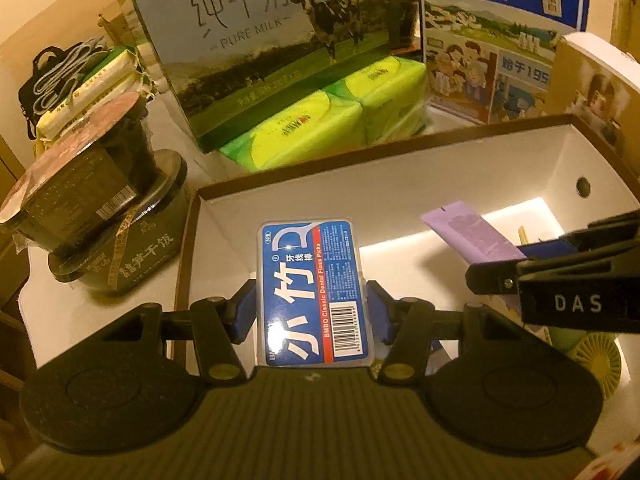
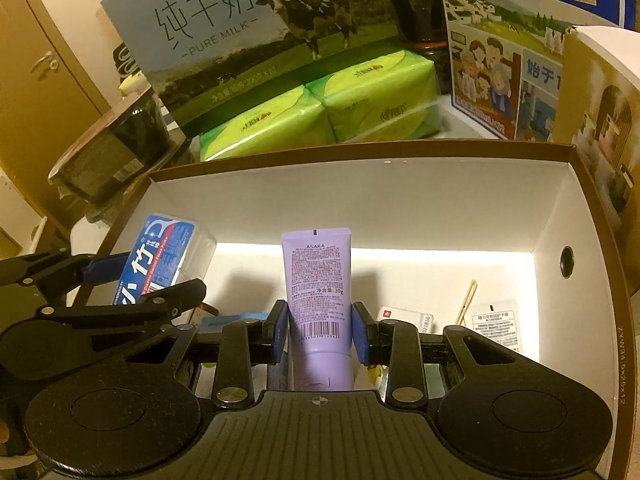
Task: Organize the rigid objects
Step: 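Lower the toothpick box into the box and open the left tool while the right tool releases the tube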
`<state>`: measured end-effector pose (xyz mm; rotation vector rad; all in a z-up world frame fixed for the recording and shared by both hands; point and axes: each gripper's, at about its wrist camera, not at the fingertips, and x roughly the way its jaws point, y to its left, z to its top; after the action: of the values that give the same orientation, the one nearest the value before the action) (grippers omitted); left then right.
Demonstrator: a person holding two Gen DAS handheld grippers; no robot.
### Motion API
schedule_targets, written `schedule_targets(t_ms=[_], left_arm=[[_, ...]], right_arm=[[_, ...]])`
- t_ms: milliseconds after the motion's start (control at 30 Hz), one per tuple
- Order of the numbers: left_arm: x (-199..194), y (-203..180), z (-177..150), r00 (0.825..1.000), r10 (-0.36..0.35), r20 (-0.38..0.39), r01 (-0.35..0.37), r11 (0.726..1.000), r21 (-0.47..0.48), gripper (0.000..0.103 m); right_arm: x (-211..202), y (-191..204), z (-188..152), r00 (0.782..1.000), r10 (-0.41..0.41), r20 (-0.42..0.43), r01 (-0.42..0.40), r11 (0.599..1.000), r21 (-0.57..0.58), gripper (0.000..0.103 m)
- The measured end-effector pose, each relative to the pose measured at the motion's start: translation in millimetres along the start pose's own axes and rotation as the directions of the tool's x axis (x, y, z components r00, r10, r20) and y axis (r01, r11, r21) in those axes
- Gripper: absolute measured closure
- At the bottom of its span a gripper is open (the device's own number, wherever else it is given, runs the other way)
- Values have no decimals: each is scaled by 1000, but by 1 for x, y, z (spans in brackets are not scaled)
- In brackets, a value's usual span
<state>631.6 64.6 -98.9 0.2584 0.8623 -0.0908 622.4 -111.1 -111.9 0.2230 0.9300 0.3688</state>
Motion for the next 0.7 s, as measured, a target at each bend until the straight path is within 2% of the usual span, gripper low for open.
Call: schedule_targets(t_ms=[133,233,433,467,533,700], left_arm=[[-3,5,3,1000,-18,13,19,999,-50,46],[-8,7,6,1000,-12,29,13,999,-47,41],[-16,13,3,999,-9,35,12,998,-61,40],[-17,13,2,999,-8,34,10,998,-65,40],[-20,16,-1,1000,-12,27,14,997,-77,40],[-36,20,-11,999,-25,30,27,995,-91,40]], right_arm=[[-2,0,2,1000,-3,13,3,1000,8,69],[-4,-1,4,1000,1,22,-1,1000,18,69],[-14,-2,9,996,35,85,-40,998,52,68],[-16,-1,10,995,42,90,-47,997,55,67],[-22,0,12,994,50,101,-56,997,58,52],[-39,0,7,991,55,126,-59,998,25,47]])
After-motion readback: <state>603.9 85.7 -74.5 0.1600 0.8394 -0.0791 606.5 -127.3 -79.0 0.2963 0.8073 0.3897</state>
